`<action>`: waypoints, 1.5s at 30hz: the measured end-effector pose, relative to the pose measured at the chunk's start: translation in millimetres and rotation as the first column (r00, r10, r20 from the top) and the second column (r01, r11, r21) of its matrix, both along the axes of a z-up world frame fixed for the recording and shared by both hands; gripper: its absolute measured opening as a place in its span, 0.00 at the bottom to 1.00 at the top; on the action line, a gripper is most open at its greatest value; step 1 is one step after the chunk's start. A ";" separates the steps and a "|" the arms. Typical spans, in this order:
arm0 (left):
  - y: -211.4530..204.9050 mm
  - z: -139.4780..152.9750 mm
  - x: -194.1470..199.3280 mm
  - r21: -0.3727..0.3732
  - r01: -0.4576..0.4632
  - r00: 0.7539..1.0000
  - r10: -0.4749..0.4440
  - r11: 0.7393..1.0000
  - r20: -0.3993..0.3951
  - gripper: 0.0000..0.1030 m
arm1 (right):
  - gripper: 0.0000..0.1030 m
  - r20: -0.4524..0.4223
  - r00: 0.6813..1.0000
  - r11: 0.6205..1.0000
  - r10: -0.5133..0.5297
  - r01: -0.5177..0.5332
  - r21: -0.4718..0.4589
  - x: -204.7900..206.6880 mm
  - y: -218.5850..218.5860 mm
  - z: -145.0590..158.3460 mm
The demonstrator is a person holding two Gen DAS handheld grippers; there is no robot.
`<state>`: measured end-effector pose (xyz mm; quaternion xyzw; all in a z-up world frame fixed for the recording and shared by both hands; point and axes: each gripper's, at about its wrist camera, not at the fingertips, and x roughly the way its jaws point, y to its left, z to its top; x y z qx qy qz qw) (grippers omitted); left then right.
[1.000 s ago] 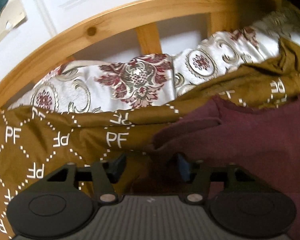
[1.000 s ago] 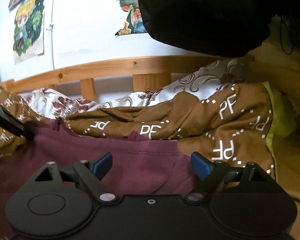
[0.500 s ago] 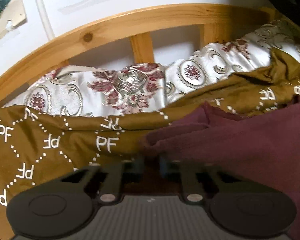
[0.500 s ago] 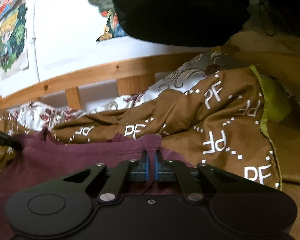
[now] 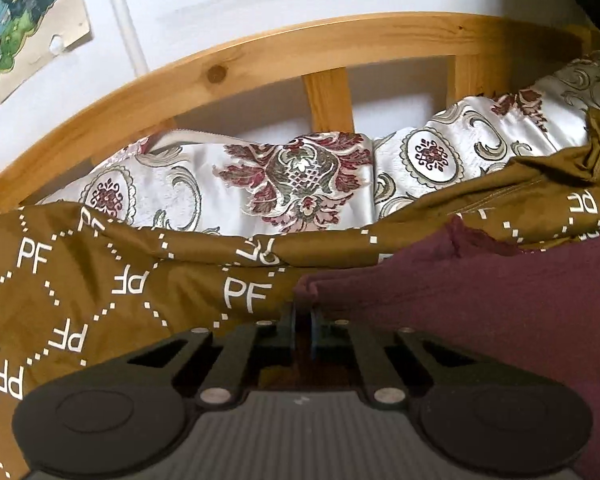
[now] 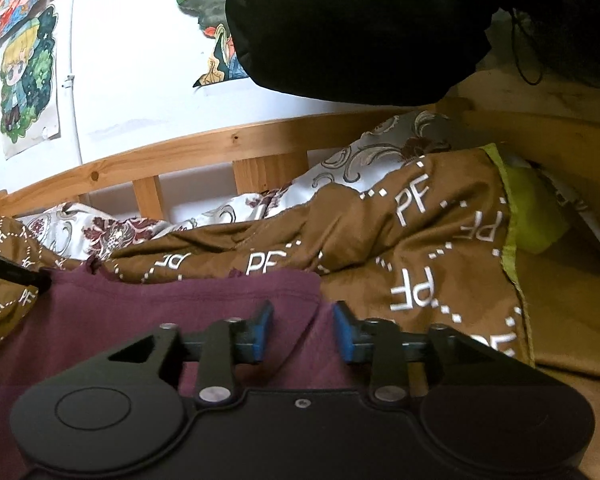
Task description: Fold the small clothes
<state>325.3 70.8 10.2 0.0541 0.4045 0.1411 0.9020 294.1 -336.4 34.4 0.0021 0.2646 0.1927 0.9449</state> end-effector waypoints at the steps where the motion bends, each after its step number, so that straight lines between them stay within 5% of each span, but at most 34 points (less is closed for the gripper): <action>1: -1.8 -0.2 -0.5 0.002 0.000 1.000 0.000 1.000 0.002 0.08 | 0.42 -0.010 1.000 1.000 0.006 -0.007 -0.011 -5.0 -0.5 1.0; 4: -5.0 2.1 -5.0 -0.011 0.005 1.000 -0.004 1.000 0.019 0.15 | 0.44 -0.061 0.998 0.998 0.033 -0.037 -0.058 -24.0 0.3 1.3; 6: -4.3 5.0 -11.7 -0.043 0.004 0.999 -0.003 0.999 0.036 0.53 | 0.43 -0.093 0.994 0.995 0.062 -0.069 -0.075 -36.0 1.6 0.6; 7: -3.7 7.0 -16.3 -0.056 0.000 0.999 0.003 0.998 0.053 0.60 | 0.43 -0.109 0.991 0.992 0.078 -0.088 -0.089 -40.2 4.0 0.2; 11: -2.0 18.3 -40.2 -0.103 -0.022 0.994 0.032 0.994 0.101 0.64 | 0.35 -0.132 0.986 0.982 0.100 -0.119 -0.149 -45.8 18.4 -3.5; 15: -10.5 25.2 -75.5 -0.090 -0.052 0.986 0.065 0.995 0.151 0.79 | 0.31 -0.164 0.982 0.975 0.094 -0.124 -0.184 -46.0 26.0 -13.9; 21: -27.9 14.1 -121.0 -0.093 -0.067 0.988 0.079 0.993 0.135 0.84 | 0.05 -0.191 0.981 0.995 0.039 -0.056 -0.086 -45.1 22.2 -19.2; 29: -27.0 -13.8 -141.9 -0.060 -0.145 0.988 0.148 0.988 0.053 0.85 | 0.04 -0.160 0.979 0.992 -0.126 0.127 -0.005 -71.5 2.6 3.1; 34: -9.2 -27.2 -139.8 -0.139 -0.201 0.978 0.206 0.970 0.026 0.86 | 0.05 -0.218 0.965 0.985 -0.147 0.162 0.053 -68.5 -5.8 -12.0; 40: -5.7 -25.7 -146.0 -0.172 -0.211 0.976 0.217 0.962 0.022 0.88 | 0.13 -0.137 0.978 0.987 -0.156 0.159 0.010 -77.1 2.3 -5.4; 45: -0.4 -22.1 -146.9 -0.236 -0.228 0.973 0.229 0.945 -0.023 0.98 | 0.46 -0.068 0.987 0.988 -0.149 0.146 -0.046 -82.6 10.9 -4.1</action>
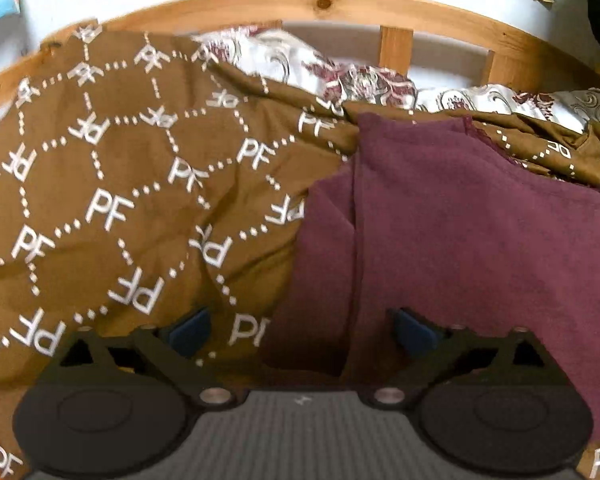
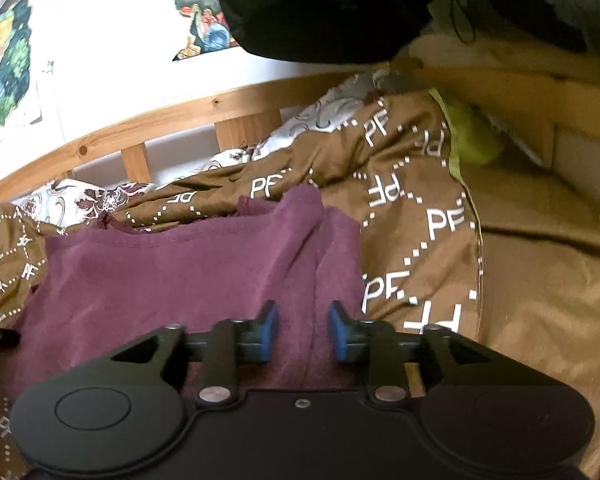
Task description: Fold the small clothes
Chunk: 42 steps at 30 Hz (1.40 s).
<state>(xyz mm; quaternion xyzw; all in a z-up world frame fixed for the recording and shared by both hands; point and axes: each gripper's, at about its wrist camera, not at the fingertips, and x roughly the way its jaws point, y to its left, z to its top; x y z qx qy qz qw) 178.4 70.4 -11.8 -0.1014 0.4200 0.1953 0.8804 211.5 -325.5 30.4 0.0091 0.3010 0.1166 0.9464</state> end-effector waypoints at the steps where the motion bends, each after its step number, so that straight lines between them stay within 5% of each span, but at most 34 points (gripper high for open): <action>1: 0.9 0.0 0.2 -0.012 -0.004 1.000 0.004 1.000 -0.005 0.98 | 0.51 0.005 1.000 1.000 0.001 -0.001 -0.010 -0.1 1.1 -0.2; 3: 1.4 -1.0 -1.5 -0.020 -0.013 1.000 0.013 1.000 -0.008 0.99 | 0.64 0.012 1.000 1.000 0.004 -0.003 -0.029 -0.3 3.6 -2.0; 9: 0.2 -3.7 -1.0 -0.002 -0.011 1.000 0.011 1.000 -0.027 0.99 | 0.78 0.024 0.999 0.974 -0.024 0.029 -0.225 3.2 13.6 -17.5; 15: 0.8 -4.6 0.9 0.000 -0.014 0.999 0.014 1.000 -0.034 0.99 | 0.94 0.032 0.998 0.965 -0.059 0.066 -0.252 5.9 8.5 -21.7; 24: 4.0 -8.3 -0.1 -0.012 -0.020 0.999 0.020 1.000 -0.030 0.99 | 0.99 0.096 0.988 0.957 -0.120 0.141 -0.253 2.4 3.3 -16.7; 33: 14.3 -17.9 -1.9 -0.098 -0.054 0.998 0.050 0.994 -0.039 1.00 | 0.99 0.179 0.984 0.974 -0.001 0.042 -0.224 -16.0 23.1 -7.9; 38: 20.6 -22.9 -4.4 -0.142 -0.058 0.998 0.054 0.988 -0.030 1.00 | 0.99 0.138 0.987 0.976 0.079 -0.048 -0.214 -19.3 46.1 -6.9; 42: 21.1 -25.3 -5.2 -0.149 -0.057 0.998 0.054 0.987 -0.026 1.00 | 0.99 0.012 0.994 0.988 0.104 -0.102 -0.115 -15.7 66.6 -3.2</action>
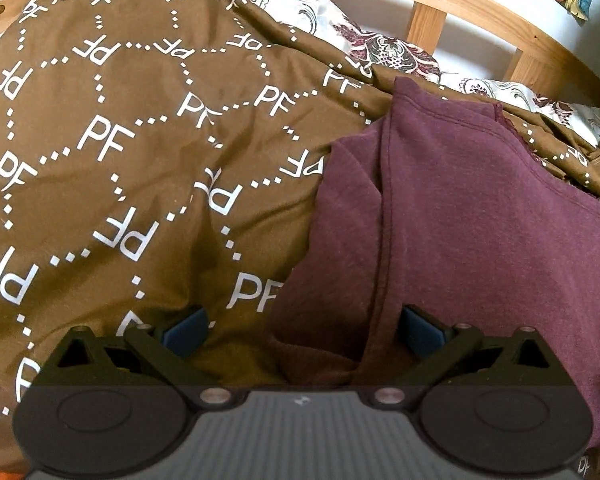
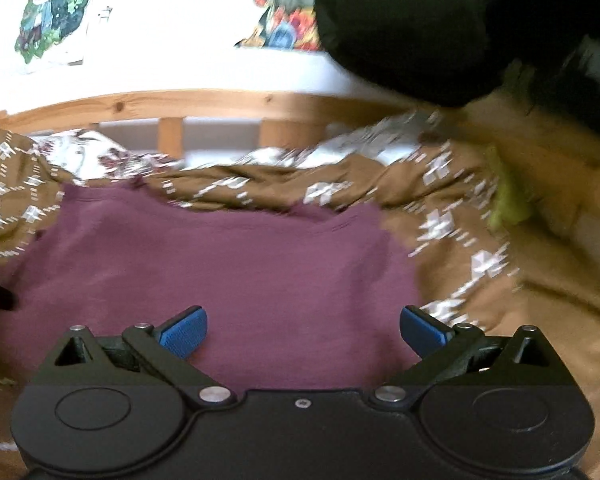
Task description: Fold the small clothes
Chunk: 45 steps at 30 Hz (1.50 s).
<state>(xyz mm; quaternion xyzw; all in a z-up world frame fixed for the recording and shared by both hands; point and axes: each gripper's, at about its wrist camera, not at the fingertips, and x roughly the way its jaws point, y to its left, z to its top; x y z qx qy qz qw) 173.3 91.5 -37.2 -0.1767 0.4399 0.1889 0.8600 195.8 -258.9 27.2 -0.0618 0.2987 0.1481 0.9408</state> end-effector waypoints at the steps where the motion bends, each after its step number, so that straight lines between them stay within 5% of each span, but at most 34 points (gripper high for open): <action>1: 0.3 -0.1 0.5 -0.002 -0.001 1.000 0.001 1.000 -0.001 1.00 | 0.99 -0.026 1.000 1.000 0.005 -0.004 0.016 0.3 5.5 0.4; 10: -0.3 -1.1 1.6 -0.004 -0.006 1.000 0.006 1.000 -0.005 1.00 | 0.99 -0.061 0.996 0.997 0.060 -0.063 -0.042 -9.2 55.3 -8.7; 16: -0.4 -2.3 2.5 -0.005 -0.007 1.000 0.007 1.000 -0.011 1.00 | 0.99 -0.151 0.988 0.998 0.040 -0.046 -0.037 -0.3 54.6 -28.1; 45: -2.6 -5.8 3.0 0.013 -0.011 1.000 0.011 1.000 -0.013 1.00 | 1.00 -0.164 0.984 0.997 0.071 -0.076 -0.024 -1.3 45.1 -40.1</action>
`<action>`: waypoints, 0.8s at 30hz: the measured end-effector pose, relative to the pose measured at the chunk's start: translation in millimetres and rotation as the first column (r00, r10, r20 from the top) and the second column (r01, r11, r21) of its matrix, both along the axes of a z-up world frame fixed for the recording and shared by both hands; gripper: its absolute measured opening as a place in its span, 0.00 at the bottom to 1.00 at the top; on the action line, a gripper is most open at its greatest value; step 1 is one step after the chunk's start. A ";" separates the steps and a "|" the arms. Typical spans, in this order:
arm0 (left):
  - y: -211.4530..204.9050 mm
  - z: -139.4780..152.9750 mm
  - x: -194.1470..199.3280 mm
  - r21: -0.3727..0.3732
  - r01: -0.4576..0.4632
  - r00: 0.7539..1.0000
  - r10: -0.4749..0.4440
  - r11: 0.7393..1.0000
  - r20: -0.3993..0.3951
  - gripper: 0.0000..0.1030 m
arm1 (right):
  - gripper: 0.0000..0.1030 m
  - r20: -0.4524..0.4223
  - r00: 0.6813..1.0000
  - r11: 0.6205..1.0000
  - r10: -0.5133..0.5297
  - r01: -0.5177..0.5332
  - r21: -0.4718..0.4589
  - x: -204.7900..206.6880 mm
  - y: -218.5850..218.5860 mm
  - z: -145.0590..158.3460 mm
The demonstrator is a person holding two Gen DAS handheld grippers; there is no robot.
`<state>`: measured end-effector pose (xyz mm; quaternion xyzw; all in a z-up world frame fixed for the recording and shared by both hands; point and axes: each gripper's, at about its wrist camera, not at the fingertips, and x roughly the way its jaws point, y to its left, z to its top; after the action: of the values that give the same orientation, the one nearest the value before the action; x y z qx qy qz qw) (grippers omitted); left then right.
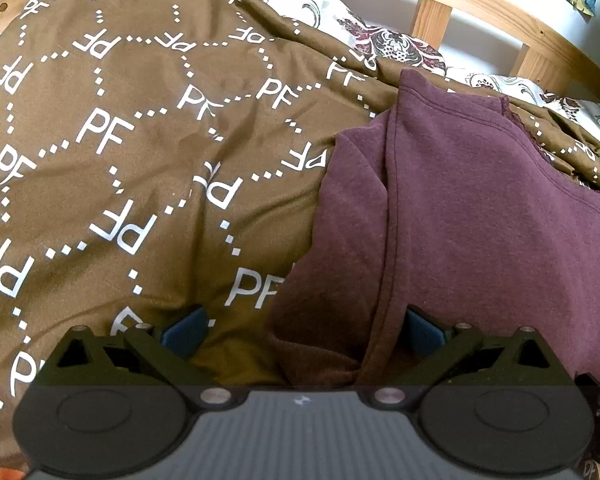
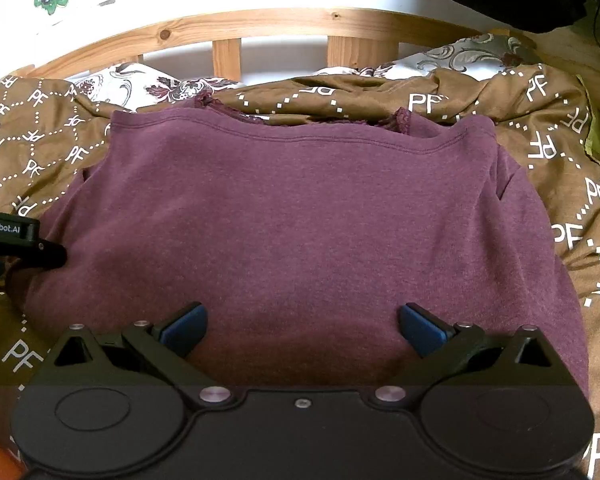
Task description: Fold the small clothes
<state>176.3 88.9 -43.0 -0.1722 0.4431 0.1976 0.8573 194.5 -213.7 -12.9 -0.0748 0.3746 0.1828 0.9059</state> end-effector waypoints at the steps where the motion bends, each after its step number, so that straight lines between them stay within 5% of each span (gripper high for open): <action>1: -0.3 0.1 0.1 0.001 -0.001 1.000 0.001 1.000 0.000 1.00 | 1.00 0.000 1.000 1.000 0.000 0.000 0.001 0.2 -0.2 -0.1; 24: 3.5 7.0 -6.0 -0.019 0.032 0.999 -0.031 0.999 0.037 0.99 | 1.00 0.017 1.000 1.000 0.010 -0.010 0.010 -2.5 -2.7 -2.0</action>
<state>170.3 92.4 -35.9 -0.1770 0.4319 0.1768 0.8666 192.0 -216.5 -14.9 -0.0735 0.3656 0.1886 0.9085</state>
